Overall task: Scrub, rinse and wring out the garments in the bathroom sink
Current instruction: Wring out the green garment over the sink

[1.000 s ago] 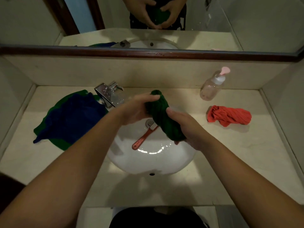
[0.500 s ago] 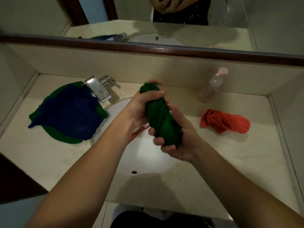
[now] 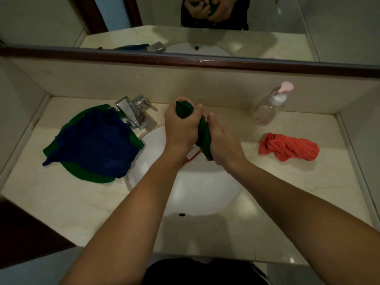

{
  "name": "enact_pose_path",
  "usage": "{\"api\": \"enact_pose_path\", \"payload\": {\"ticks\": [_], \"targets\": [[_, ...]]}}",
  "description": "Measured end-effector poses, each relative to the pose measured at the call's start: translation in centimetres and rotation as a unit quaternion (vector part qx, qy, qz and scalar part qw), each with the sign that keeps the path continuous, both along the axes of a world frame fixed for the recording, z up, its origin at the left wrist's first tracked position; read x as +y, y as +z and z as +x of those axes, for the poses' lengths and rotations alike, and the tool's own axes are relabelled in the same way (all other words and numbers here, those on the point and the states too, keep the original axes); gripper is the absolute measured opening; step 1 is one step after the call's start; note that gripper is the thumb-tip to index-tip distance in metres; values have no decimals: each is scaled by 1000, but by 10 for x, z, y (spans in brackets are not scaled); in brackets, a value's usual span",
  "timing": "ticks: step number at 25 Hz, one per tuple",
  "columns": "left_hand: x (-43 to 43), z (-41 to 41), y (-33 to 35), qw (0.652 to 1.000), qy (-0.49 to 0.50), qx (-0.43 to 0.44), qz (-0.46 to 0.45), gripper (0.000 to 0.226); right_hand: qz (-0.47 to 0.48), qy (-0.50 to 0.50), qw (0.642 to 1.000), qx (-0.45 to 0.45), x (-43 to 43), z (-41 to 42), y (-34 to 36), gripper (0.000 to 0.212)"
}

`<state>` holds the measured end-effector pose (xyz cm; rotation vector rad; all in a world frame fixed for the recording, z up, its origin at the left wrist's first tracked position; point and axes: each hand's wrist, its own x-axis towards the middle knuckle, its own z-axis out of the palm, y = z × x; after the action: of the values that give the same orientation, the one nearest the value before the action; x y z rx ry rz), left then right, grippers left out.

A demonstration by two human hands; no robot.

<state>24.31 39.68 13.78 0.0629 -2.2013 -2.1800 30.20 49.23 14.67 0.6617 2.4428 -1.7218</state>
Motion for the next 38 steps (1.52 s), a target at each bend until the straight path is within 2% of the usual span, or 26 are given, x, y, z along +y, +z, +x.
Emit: {"api": "enact_pose_path", "payload": {"ticks": [5,10,13,16,18,21,25,29,31,34,38], "targets": [[-16,-2,-17,997,68,17,-23,25,175,70,979,80,-16,-15,-19,55],[-35,2,-33,997,77,-3,-10,30,281,109,949,96,-33,-16,-43,49],[-56,1,-42,995,32,-55,77,22,227,72,970,44,-46,-13,-40,54],[-74,4,-46,977,-32,-118,175,25,34,0,996,-83,-54,-6,-21,55],[-83,7,-47,967,-75,-139,201,32,-87,-70,984,-137,-50,4,-16,58],[-90,9,-43,950,-158,-164,212,37,-199,-135,964,-115,-41,21,-21,63],[-68,15,-37,957,-169,-211,106,34,-149,-170,968,-112,-26,35,-28,60],[-19,30,-46,967,-149,-201,48,35,-123,-245,957,-96,14,47,-35,47],[15,40,-52,967,-157,-198,14,39,-70,-256,960,-86,47,56,-45,42],[74,61,-55,970,-149,-192,-13,42,61,-231,966,-96,99,72,-59,45],[150,83,-72,961,-171,-216,-29,42,39,-293,950,-99,174,95,-78,49]]}}
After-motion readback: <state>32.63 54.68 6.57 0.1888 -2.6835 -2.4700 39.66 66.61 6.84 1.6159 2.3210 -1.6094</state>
